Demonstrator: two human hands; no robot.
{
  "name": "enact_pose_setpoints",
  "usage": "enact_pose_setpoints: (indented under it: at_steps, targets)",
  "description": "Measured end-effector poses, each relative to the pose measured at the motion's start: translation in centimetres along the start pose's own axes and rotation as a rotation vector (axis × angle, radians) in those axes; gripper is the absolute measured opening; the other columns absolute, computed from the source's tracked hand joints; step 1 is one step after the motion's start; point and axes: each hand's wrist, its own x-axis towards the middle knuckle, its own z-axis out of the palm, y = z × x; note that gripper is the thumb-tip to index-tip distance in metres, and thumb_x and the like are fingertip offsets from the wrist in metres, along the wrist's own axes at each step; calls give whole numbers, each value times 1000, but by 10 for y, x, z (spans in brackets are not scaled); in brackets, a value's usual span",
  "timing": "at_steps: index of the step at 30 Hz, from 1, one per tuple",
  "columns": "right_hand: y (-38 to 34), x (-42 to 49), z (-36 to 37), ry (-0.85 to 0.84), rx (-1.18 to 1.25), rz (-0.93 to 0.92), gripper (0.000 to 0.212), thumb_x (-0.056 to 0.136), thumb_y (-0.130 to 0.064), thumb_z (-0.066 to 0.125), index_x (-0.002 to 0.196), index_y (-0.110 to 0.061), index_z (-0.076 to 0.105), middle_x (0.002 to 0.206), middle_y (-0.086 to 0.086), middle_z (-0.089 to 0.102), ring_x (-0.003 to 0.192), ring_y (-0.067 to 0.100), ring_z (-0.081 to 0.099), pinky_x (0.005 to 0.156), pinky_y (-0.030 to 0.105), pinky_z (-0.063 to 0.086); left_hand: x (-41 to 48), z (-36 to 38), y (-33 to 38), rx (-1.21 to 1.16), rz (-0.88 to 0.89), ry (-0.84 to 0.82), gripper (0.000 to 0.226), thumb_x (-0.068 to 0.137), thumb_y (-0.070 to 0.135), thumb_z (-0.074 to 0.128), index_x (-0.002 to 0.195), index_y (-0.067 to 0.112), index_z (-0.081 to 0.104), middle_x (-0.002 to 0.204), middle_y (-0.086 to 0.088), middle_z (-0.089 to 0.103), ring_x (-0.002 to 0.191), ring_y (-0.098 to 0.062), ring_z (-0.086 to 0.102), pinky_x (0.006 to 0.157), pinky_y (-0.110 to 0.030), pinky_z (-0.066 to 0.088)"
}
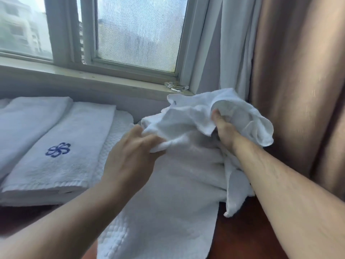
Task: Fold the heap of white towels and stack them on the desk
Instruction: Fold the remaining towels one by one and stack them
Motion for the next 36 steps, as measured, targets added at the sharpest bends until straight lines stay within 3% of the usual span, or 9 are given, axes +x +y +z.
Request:
enact_pose_setpoints:
  at_steps: [5,10,13,16,20,25,30,34,36]
  targets:
    - [-1,-22,0,-89,4,39,79,85,-81,44,126,-18,68,125,3,69,123,25,60,113,43,42,-15,14,-14,329,-40,-471,50,92,59,43,128,27,58,148,1,39,134,-23,33,108,-40,32]
    - [-25,-22,15,-45,9,-193,25,101,-36,58,99,-15,72,97,-4,73,95,3,67,93,23,53,-9,33,1,90,-182,-653,109,73,73,69,156,34,10,150,2,40,139,-22,40,103,-40,44]
    - [-48,0,18,-34,-140,-236,35,101,-48,52,112,-19,69,107,-6,67,110,10,59,94,19,45,-5,31,9,154,-55,-475,40,88,55,65,122,36,57,112,10,55,115,-18,54,75,-34,44]
    - [-44,17,21,-85,-270,-207,49,104,-52,41,133,-19,61,132,-3,58,119,9,45,91,13,26,-12,15,4,59,68,-206,17,92,46,61,106,36,65,96,11,52,95,-20,57,60,-33,41]
    - [-26,15,24,-109,-162,-38,70,98,-66,41,141,-12,56,147,4,53,137,23,46,119,36,27,-31,-8,-20,-73,50,37,34,86,25,73,113,43,62,94,11,55,88,-23,58,58,-34,45]
    - [-21,-16,37,20,-255,-35,52,92,-65,48,83,-17,66,97,-1,66,94,22,63,80,30,44,-37,-24,-43,-44,1,-6,26,88,28,74,111,37,72,96,11,50,98,-21,47,70,-32,31]
    - [-23,-86,63,-172,-145,163,88,80,-81,55,136,-12,61,133,1,58,124,27,56,104,35,41,-45,-34,-40,-168,46,5,36,83,13,80,115,28,75,102,9,48,102,-23,49,79,-30,34]
    - [-46,-142,65,-315,102,73,35,86,-47,75,89,-12,75,85,0,77,69,16,73,57,24,56,-63,-63,-44,-241,80,-34,41,79,9,83,113,30,75,105,10,50,104,-22,53,81,-29,39]
    - [-49,-170,66,-374,126,-70,29,89,-38,74,83,-10,69,79,2,74,69,16,69,60,27,53,-81,-81,-52,-287,94,-53,54,74,6,86,112,42,72,111,14,50,106,-14,55,85,-20,40]
